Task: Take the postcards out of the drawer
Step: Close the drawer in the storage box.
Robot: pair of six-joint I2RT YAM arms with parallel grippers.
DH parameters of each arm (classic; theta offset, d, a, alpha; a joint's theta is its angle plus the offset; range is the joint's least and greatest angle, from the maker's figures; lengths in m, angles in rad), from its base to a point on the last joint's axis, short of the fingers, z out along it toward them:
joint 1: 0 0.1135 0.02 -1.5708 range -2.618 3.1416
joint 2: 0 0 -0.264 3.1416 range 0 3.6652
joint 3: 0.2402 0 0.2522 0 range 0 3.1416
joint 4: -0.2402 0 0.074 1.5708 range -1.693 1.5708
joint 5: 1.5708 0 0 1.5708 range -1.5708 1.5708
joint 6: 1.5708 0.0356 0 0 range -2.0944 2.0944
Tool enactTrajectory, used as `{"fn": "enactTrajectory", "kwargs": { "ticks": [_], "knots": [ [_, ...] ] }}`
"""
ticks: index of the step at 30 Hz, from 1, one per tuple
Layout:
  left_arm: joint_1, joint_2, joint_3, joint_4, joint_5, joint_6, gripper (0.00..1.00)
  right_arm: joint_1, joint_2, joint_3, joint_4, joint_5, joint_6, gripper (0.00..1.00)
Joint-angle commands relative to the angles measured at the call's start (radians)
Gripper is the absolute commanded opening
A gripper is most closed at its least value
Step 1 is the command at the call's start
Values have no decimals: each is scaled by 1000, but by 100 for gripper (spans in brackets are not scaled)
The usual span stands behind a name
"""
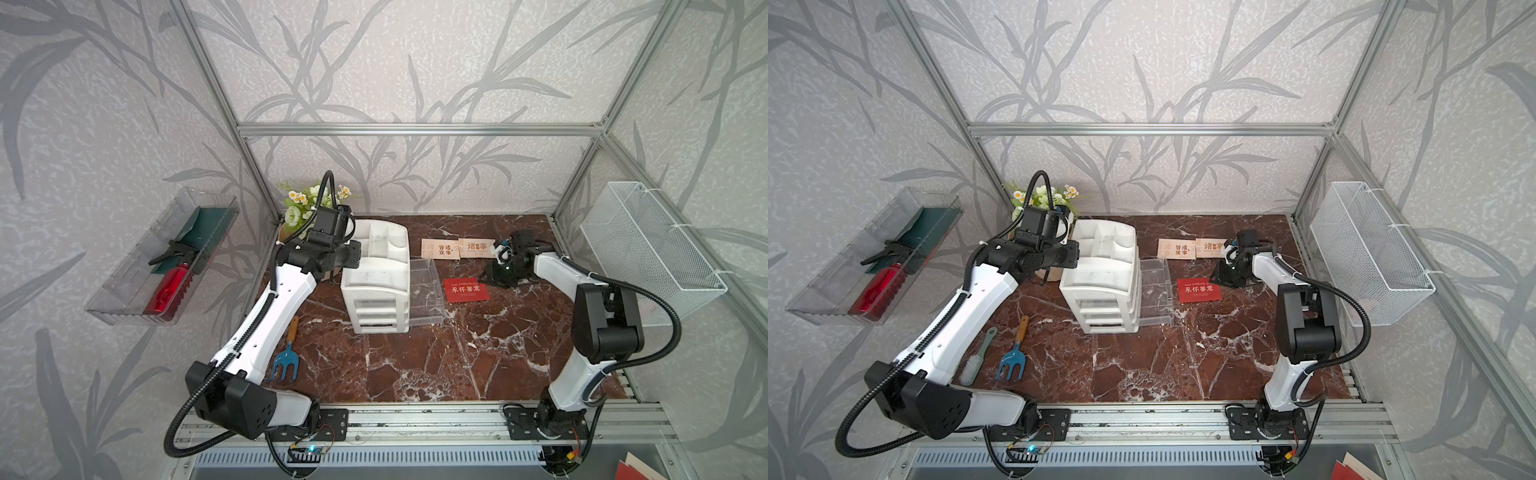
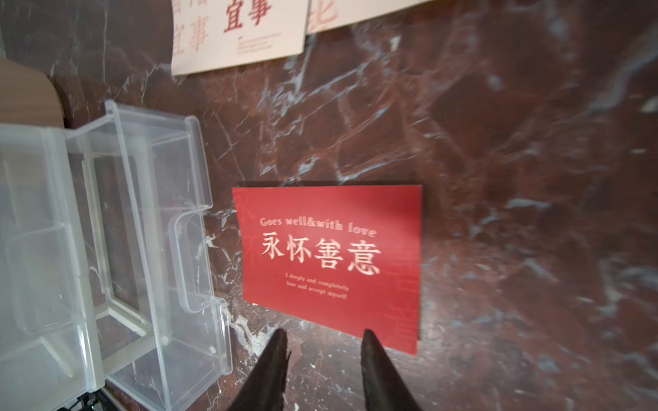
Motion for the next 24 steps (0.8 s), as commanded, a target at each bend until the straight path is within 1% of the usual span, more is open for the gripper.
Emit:
{"fn": "enactTrajectory", "kwargs": {
  "ticks": [1, 6, 11, 17, 20, 24],
  "knots": [
    [3, 1, -17, 3, 20, -10, 20, 79, 25, 1, 37, -12, 31, 34],
    [3, -1, -25, 10, 23, -23, 18, 160, 95, 40, 67, -19, 62, 31],
    [1, -3, -39, 34, 54, -47, 18, 220, 171, 98, 87, -42, 80, 29],
    [0, 16, -58, 92, 150, -94, 15, 284, 220, 141, 129, -92, 110, 28],
    [-7, 34, -67, 122, 173, -130, 13, 309, 235, 152, 156, -117, 134, 28],
    [-19, 48, -87, 161, 197, -163, 12, 333, 254, 165, 203, -159, 169, 27]
  ]
}}
